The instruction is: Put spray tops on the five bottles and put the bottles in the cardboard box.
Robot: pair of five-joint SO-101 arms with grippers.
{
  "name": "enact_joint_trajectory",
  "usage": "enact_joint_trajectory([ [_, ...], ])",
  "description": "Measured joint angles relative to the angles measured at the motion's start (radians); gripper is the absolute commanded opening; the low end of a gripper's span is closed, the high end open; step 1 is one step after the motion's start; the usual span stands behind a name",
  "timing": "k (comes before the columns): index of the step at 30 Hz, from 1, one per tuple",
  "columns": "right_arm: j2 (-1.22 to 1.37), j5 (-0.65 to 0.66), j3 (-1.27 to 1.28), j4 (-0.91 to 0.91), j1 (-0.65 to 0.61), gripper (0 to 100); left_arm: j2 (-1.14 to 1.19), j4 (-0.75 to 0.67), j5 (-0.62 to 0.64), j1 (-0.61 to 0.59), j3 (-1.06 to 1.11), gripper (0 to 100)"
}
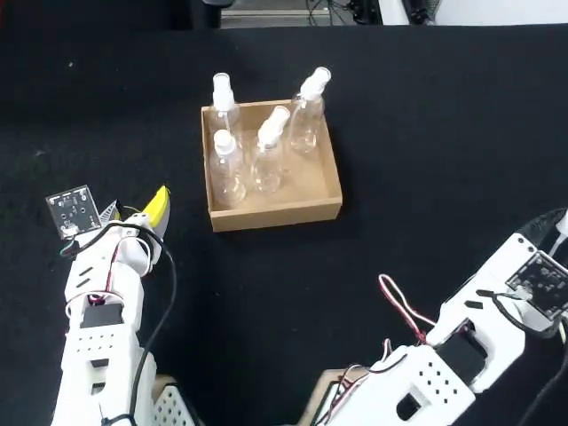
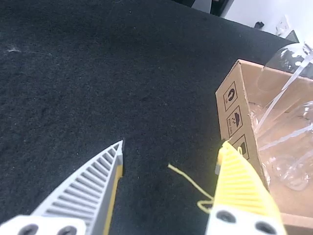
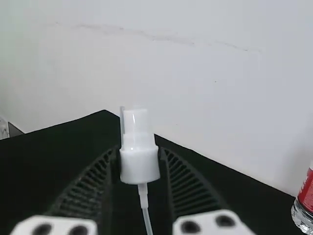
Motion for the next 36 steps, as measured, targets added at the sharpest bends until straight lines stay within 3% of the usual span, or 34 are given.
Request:
enact_joint_trajectory([
  [4,0.000,0.000,0.034,-0.002,0.000,3.1,0.000,0.000,0.000,0.000,0.000,29],
  [9,0.000,0.000,0.035,-0.002,0.000,15.9,0.000,0.000,0.000,0.000,0.000,29],
  [18,0.000,0.000,0.034,0.009,-0.005,16.2,0.000,0.000,0.000,0.000,0.000,29],
  [27,0.000,-0.002,-0.181,0.333,-0.012,17.0,0.000,0.000,0.000,0.000,0.000,29],
  [30,0.000,0.015,-0.213,0.491,-0.012,23.8,0.000,0.000,0.000,0.000,0.000,29],
  [36,0.041,0.054,-0.233,0.560,-0.069,26.4,0.000,0.000,0.000,0.000,0.000,29],
])
